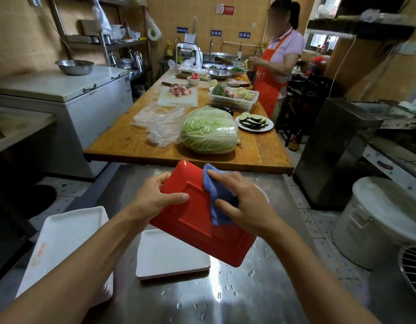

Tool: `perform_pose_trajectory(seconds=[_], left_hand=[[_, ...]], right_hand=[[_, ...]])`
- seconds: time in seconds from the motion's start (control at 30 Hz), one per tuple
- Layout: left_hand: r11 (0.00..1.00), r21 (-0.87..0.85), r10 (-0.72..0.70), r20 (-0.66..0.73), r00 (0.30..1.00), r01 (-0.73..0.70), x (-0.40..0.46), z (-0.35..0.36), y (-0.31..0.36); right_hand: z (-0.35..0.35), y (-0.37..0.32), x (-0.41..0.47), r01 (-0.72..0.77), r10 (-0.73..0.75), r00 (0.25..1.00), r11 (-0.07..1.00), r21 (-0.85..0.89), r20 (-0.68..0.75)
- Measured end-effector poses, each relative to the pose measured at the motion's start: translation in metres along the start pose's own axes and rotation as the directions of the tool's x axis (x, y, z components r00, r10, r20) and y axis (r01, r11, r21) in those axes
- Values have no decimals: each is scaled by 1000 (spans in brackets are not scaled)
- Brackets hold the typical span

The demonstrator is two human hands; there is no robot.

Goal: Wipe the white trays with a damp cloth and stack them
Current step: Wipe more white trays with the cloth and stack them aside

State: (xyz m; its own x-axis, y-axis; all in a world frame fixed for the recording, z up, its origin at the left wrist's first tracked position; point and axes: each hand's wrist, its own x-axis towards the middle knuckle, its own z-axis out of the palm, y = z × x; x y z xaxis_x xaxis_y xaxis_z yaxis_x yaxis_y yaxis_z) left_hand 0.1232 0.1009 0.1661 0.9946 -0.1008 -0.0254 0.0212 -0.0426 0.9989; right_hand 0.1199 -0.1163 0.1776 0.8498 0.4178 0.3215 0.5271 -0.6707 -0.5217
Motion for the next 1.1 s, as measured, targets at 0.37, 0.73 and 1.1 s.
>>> perform_pose_trajectory(seconds=[0.37,0.73,1.1], left_hand=[[968,-239,-99,-96,990,73,-8,-12,-8],[850,-470,-357,-185,916,237,-3,-15,-17],[752,-597,-497,-233,836,280,-14,-4,-5]], right_hand=[[5,6,3,32,-68,993,943,-331,-98],[22,11,-21,-60,46,985,995,-79,-165],[75,-26,-20,0,-36,991,961,-278,-126]])
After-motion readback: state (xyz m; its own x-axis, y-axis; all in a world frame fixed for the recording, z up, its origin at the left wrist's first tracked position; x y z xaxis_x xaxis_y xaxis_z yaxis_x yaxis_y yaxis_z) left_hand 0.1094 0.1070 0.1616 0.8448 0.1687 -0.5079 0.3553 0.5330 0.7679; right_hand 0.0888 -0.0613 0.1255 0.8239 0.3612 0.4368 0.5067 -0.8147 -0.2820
